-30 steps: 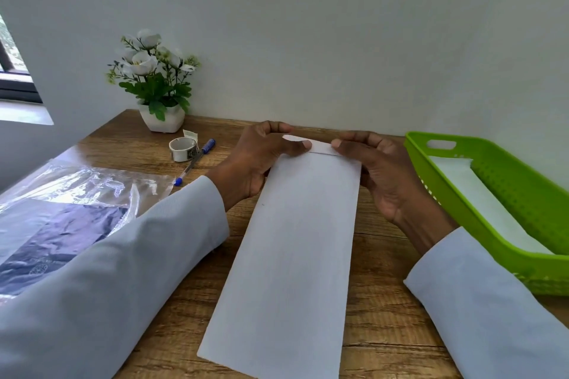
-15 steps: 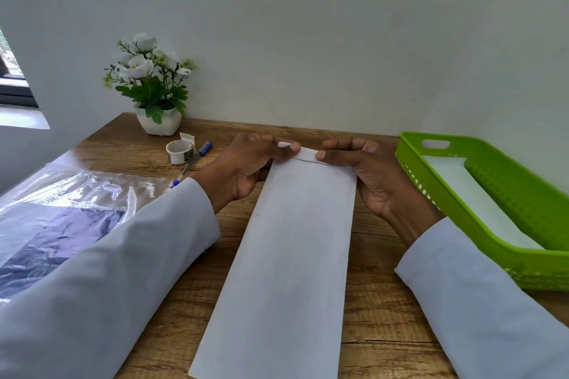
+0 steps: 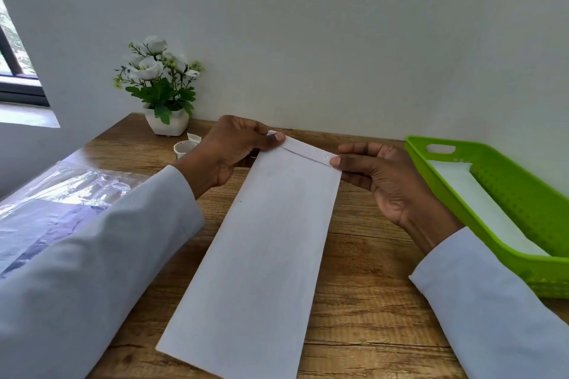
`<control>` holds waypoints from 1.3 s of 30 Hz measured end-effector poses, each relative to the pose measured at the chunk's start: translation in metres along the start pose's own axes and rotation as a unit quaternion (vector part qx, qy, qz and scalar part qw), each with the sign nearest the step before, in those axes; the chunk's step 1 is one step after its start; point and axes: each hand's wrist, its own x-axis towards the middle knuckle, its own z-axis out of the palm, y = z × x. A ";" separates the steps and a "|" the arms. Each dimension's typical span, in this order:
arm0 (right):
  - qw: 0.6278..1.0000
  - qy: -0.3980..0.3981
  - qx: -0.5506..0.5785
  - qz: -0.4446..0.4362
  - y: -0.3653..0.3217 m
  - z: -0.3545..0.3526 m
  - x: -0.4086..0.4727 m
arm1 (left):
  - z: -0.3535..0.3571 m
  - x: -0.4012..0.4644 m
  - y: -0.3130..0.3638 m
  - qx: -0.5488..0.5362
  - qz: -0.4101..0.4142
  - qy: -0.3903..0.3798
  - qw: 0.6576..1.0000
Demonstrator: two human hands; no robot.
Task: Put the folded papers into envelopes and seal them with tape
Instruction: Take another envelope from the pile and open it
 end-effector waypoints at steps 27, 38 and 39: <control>0.938 -0.296 -0.168 0.066 -0.006 0.017 0.001 | -0.010 0.003 0.013 0.142 0.057 0.028 0.988; 0.931 -0.264 -0.236 0.092 -0.016 -0.013 0.010 | -0.072 -0.008 0.001 0.016 -0.027 0.104 0.994; 0.935 -0.250 -0.236 0.087 -0.016 -0.013 0.011 | -0.079 -0.009 0.000 0.004 -0.028 0.101 0.994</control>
